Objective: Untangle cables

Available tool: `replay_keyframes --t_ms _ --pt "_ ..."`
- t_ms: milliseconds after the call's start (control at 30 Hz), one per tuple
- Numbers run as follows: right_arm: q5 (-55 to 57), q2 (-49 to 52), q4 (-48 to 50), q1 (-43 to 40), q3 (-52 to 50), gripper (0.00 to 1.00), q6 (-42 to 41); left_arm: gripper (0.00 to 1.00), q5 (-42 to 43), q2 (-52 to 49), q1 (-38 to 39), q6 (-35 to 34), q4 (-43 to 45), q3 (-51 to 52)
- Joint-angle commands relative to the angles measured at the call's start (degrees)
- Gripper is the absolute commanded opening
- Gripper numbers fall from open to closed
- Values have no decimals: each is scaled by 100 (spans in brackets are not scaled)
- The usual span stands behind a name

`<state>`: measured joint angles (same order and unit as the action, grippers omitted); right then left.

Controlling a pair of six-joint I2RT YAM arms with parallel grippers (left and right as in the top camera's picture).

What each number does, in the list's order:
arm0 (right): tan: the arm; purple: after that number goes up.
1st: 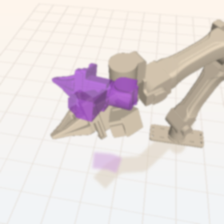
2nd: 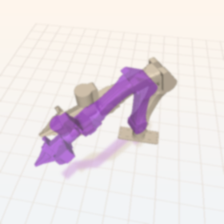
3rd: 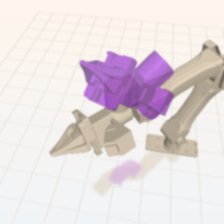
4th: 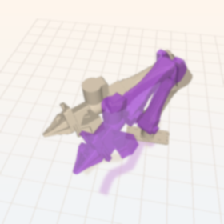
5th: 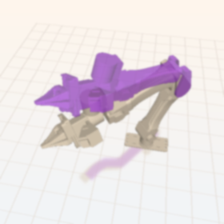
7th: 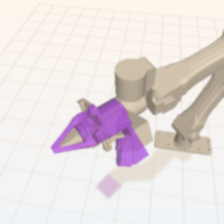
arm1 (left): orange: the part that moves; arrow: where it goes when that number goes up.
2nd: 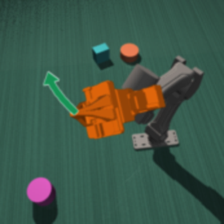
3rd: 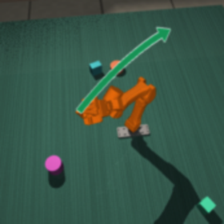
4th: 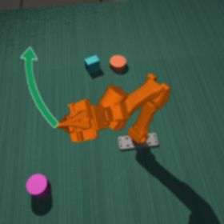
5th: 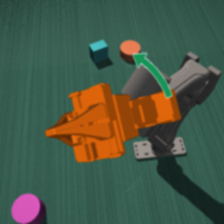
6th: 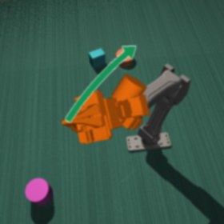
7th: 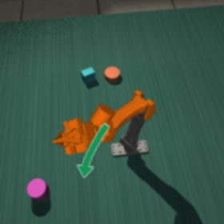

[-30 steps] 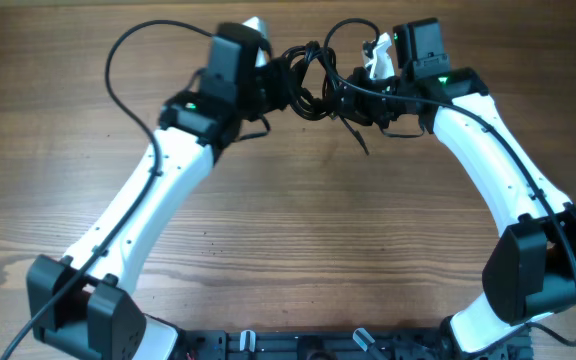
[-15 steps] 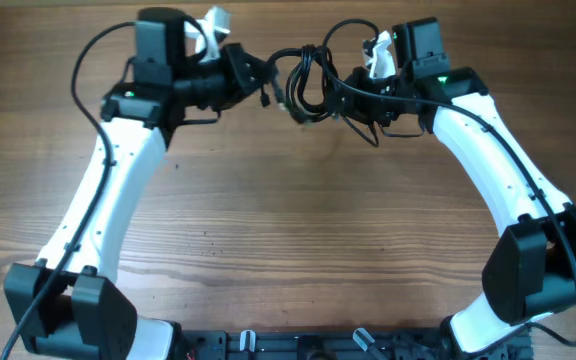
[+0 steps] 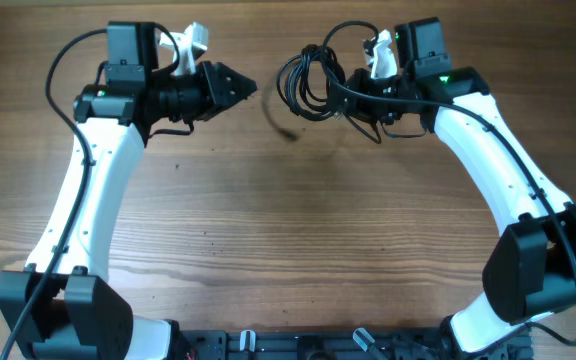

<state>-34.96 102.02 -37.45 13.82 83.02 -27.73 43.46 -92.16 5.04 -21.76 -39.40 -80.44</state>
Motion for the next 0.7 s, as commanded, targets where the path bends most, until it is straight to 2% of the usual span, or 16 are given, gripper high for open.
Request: replay_keyframes --t_ms 0,67,100,200,433,567,667 --pt "-111 9 57 -17 98 4 385 73 -920 107 234 356 -9 -46" --pt "-177 -2 55 -17 98 4 542 60 -1097 107 317 348 -9 -46" --pt "-289 -22 52 -17 98 4 680 57 -1102 105 350 330 0 -46" --pt "-501 -116 52 -17 98 4 828 54 -1102 85 472 190 11 -46" --pt "-813 -461 -44 -17 98 4 872 51 -1084 85 509 -1163 197 -46" --pt "-1193 -468 -105 -17 98 4 968 50 -636 85 511 -1123 317 -46" --pt "-1285 -468 -131 -17 98 4 955 50 -219 85 511 -575 310 -46"
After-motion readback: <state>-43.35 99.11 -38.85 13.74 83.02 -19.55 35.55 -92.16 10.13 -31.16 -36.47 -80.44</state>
